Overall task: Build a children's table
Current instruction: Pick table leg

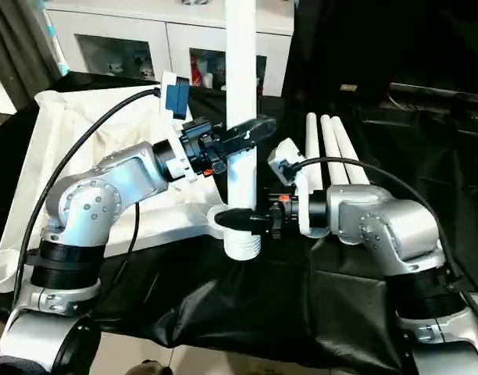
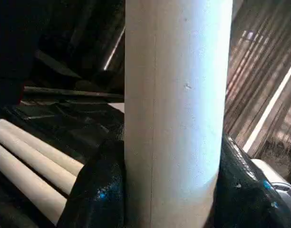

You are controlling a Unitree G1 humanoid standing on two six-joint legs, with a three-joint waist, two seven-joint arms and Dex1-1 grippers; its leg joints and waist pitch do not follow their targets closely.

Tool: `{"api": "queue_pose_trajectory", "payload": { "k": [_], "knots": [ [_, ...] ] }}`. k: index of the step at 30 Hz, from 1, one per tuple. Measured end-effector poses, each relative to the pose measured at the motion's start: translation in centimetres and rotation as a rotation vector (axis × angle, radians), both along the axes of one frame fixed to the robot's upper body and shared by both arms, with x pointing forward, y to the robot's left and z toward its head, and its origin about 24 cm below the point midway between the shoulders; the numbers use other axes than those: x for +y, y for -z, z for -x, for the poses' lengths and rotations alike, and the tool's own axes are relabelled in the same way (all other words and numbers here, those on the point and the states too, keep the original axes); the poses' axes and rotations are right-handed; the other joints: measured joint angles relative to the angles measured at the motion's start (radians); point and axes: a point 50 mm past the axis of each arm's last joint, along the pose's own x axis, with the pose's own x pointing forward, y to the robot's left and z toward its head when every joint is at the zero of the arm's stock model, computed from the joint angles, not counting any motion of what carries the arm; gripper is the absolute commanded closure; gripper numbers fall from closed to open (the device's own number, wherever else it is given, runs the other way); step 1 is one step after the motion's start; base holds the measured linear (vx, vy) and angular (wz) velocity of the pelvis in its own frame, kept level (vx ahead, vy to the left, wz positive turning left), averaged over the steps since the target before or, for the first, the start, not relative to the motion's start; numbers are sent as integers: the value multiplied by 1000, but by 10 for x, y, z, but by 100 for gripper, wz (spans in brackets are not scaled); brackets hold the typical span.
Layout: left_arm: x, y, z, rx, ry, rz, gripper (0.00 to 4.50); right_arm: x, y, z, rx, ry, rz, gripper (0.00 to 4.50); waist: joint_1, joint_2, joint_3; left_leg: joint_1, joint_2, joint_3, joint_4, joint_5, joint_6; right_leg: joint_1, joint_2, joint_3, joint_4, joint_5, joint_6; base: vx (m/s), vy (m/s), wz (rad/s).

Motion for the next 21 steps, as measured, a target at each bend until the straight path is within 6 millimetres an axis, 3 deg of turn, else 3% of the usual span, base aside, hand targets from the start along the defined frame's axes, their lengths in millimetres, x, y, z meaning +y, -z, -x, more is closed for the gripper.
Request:
{"api": "queue_pose_trajectory", "payload": {
  "k": [4,10,17,19,21],
  "knots": [
    [1,-1,1,-8,1,0,267,2,1,0,12,-10,-19,171,0,0,0,0,0,0,0,0,0,0,0,0,0,0,0,0,0,0],
    [2,-1,0,-9,-4,-5,267,4,2,0,26,-16,-38,241,0,0,0,0,0,0,0,0,0,0,0,0,0,0,0,0,0,0],
    [6,-1,-1,-6,-17,-8,267,9,4,-1,32,-14,-60,256,1,0,0,0,0,0,0,0,0,0,0,0,0,0,0,0,0,0],
    [10,0,-1,-4,-28,-10,197,10,5,-1,34,-11,-65,257,0,-1,-1,0,0,0,0,0,0,0,0,0,0,0,0,0,0,0],
    [12,1,0,12,-24,3,194,11,6,-1,36,-8,-67,257,1,-1,-1,0,0,0,0,0,0,0,0,0,0,0,0,0,0,0]
  ]
}}
